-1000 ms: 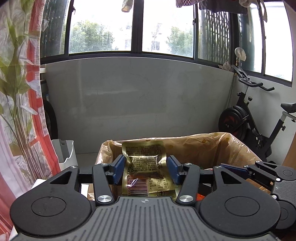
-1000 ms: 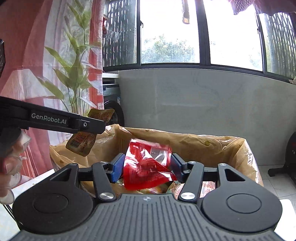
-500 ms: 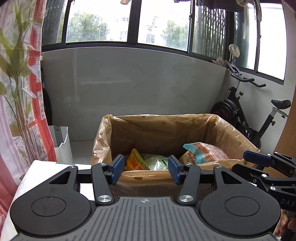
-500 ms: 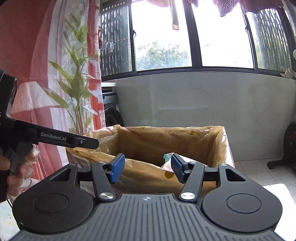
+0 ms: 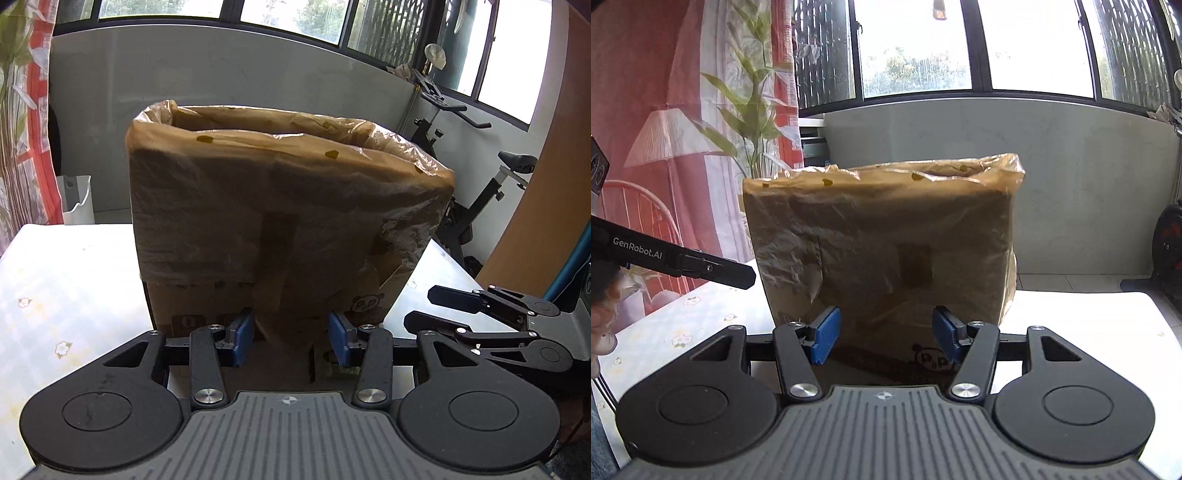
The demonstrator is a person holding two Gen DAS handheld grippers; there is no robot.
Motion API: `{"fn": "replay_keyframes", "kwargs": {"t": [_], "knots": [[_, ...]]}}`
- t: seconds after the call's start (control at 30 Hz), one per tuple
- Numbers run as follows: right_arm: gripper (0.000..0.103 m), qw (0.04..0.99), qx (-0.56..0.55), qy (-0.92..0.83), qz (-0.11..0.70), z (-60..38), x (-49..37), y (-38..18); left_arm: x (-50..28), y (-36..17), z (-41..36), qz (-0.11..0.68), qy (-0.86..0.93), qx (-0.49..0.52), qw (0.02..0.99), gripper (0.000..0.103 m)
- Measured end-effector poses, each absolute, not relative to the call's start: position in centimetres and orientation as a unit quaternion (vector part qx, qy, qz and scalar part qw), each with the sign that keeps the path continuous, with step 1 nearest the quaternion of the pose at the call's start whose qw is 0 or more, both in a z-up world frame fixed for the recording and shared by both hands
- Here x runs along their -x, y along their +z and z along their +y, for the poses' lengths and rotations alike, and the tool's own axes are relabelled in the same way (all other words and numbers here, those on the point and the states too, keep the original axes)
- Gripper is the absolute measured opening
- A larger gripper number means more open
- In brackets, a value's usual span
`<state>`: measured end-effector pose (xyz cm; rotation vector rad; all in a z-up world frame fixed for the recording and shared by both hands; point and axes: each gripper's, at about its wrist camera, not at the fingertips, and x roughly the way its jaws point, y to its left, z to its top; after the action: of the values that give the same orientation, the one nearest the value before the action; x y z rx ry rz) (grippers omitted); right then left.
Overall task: Organize snacks
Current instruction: 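Move both open tools back down to the green packet on the table, then close the left tool on the green packet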
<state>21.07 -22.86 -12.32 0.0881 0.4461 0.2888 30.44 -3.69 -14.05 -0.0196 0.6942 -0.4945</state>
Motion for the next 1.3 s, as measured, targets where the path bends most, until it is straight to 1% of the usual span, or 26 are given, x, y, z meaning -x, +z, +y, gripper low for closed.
{"fn": "replay_keyframes", "kwargs": {"t": [0.2,0.33,0.43,0.53,0.8,0.9,0.93,0.97,1.1,1.3], "knots": [[0.058,0.940,-0.050,0.145,0.305,-22.6,-22.7,-17.6,-33.1,-19.2,-5.8,0.408,-0.247,0.028,0.878,0.044],[0.058,0.928,-0.037,0.157,0.335,-21.9,-23.5,-19.6,-34.6,-21.1,-7.3,0.427,-0.257,0.035,0.866,0.043],[0.057,0.919,-0.034,0.170,0.353,-21.4,-24.2,-20.4,-35.4,-22.1,-8.7,0.435,-0.261,0.021,0.861,0.044],[0.058,0.921,-0.023,0.167,0.352,-21.3,-24.3,-20.9,-36.6,-22.9,-10.1,0.443,-0.256,0.011,0.859,0.044],[0.056,0.923,-0.011,0.180,0.341,-21.0,-23.7,-21.1,-37.2,-24.6,-10.9,0.455,-0.270,0.024,0.848,0.044],[0.050,0.924,-0.015,0.176,0.339,-20.9,-23.4,-21.2,-36.7,-24.6,-11.1,0.459,-0.273,0.018,0.845,0.042],[0.045,0.924,-0.021,0.173,0.339,-21.1,-23.4,-21.2,-36.5,-24.6,-11.2,0.459,-0.272,0.016,0.846,0.041],[0.043,0.924,-0.024,0.173,0.339,-21.2,-23.4,-21.2,-36.3,-24.6,-11.3,0.458,-0.271,0.015,0.847,0.040],[0.040,0.921,-0.037,0.189,0.338,-21.8,-23.3,-21.1,-35.4,-24.4,-11.2,0.457,-0.255,0.018,0.852,0.034],[0.038,0.915,-0.043,0.207,0.343,-21.5,-22.8,-20.5,-33.5,-22.7,-10.4,0.446,-0.249,-0.001,0.859,0.033]]}}
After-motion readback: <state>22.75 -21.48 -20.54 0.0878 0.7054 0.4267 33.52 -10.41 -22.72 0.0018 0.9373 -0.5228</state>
